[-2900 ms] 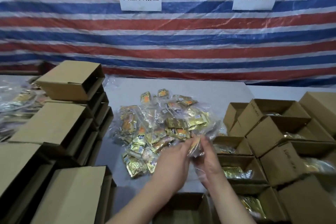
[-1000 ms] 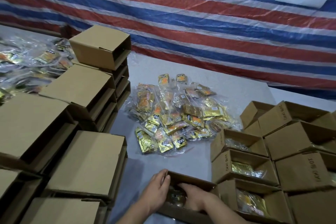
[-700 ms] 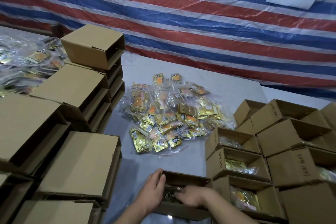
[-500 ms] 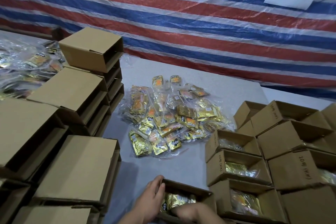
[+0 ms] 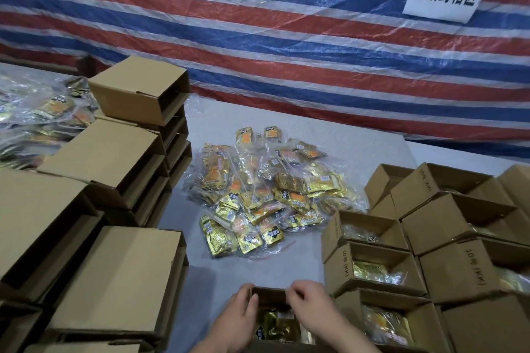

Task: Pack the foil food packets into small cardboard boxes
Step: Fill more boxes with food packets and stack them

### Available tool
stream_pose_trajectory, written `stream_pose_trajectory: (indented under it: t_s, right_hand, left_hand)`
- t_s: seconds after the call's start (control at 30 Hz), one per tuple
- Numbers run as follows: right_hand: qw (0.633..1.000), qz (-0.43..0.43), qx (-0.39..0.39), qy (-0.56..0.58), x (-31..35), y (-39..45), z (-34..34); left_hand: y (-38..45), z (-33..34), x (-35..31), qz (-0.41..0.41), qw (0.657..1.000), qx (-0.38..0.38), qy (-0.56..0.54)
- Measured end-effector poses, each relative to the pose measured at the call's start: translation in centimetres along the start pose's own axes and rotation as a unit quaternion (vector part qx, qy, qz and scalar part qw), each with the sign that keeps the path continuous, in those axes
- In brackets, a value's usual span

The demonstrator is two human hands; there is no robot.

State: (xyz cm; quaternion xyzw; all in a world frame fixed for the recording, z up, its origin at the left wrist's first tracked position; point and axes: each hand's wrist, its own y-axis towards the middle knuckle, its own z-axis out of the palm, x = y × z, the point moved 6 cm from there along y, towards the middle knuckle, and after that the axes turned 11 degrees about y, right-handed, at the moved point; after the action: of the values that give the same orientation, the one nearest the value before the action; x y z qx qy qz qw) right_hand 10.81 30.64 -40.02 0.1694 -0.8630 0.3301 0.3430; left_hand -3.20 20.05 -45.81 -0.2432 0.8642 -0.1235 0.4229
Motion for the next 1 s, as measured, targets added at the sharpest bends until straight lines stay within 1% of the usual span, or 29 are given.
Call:
stream_pose_trajectory:
  t_s: [0.07,0.1,0.13,0.2,0.23,0.3,0.37,0.47,0.57,0.63,0.7,0.8,0.83,0.87,0.9,0.93,0.97,1.0]
  right_hand:
    - [0.994,-0.057,-0.091,0.0,0.8,-0.2,-2.3]
    - [0.99,-0.08,-0.113,-0.022,0.9,-0.3,-3.0]
    - [0.988,-0.093,-0.112,-0.06,1.0,-0.3,-3.2]
    - [0.981,-0.097,-0.082,-0.15,0.3,0.1,-2.4]
    - [0.976,-0.085,-0.064,-0.192,-0.4,0.4,-1.8]
    - [0.963,-0.059,-0.053,-0.256,-1.6,0.9,-0.9]
    - [0.955,-0.043,-0.055,-0.29,-2.1,1.0,-0.6]
    - [0.956,-0.029,-0.054,-0.286,-2.5,1.2,-0.5]
    - [0.96,-0.014,-0.043,-0.275,-2.5,1.9,-0.9]
    - [0.969,0.006,-0.023,-0.245,-2.3,2.4,-1.2]
    - [0.972,0.009,-0.01,-0.234,-2.4,2.9,-1.3]
    - [0.974,-0.015,-0.009,-0.225,-2.3,2.7,-1.5]
    - [0.971,-0.038,-0.04,-0.234,-2.3,2.7,-1.7]
    - [0.964,-0.072,-0.089,-0.24,-2.0,2.7,-2.3]
    - [0.965,-0.065,-0.101,-0.232,-1.7,2.7,-3.0]
    - [0.969,-0.053,-0.098,-0.22,-1.7,2.6,-3.3]
    - [0.975,-0.038,-0.058,-0.212,-1.9,2.7,-2.8]
    - [0.978,-0.041,-0.024,-0.204,-2.5,2.9,-2.1]
  left_hand:
    - [0.3,-0.4,-0.2,0.006,1.0,-0.011,0.024]
    - [0.5,-0.5,-0.3,0.01,0.999,-0.015,0.032]
    - [0.6,-0.5,-0.3,0.013,0.999,-0.019,0.038]
    - [1.0,-0.7,-0.3,0.006,0.998,-0.031,0.055]
    - [1.3,-1.0,-0.5,-0.003,0.997,-0.039,0.064]
    - [2.4,-1.9,-1.3,-0.008,0.995,-0.055,0.08]
    - [4.4,-3.5,-3.0,0.013,0.989,-0.075,0.13]
    - [8.9,-6.9,-7.3,0.084,0.956,-0.13,0.248]
    - [14.3,-8.8,-12.2,0.143,0.926,-0.138,0.321]
    - [17.9,-9.0,-14.6,0.161,0.91,-0.131,0.36]
    - [21.1,-8.4,-16.0,0.166,0.889,-0.114,0.411]
    - [25.3,-6.7,-17.3,0.173,0.835,-0.081,0.516]
    - [26.5,-6.0,-17.7,0.175,0.817,-0.067,0.546]
    - [27.7,-5.5,-18.0,0.171,0.803,-0.051,0.568]
    - [28.8,-4.9,-18.2,0.161,0.793,-0.036,0.586]
    - [29.8,-4.3,-18.4,0.15,0.784,-0.026,0.602]
    - [30.6,-3.7,-18.3,0.137,0.776,-0.017,0.616]
    - [31.3,-3.2,-18.1,0.125,0.77,-0.011,0.626]
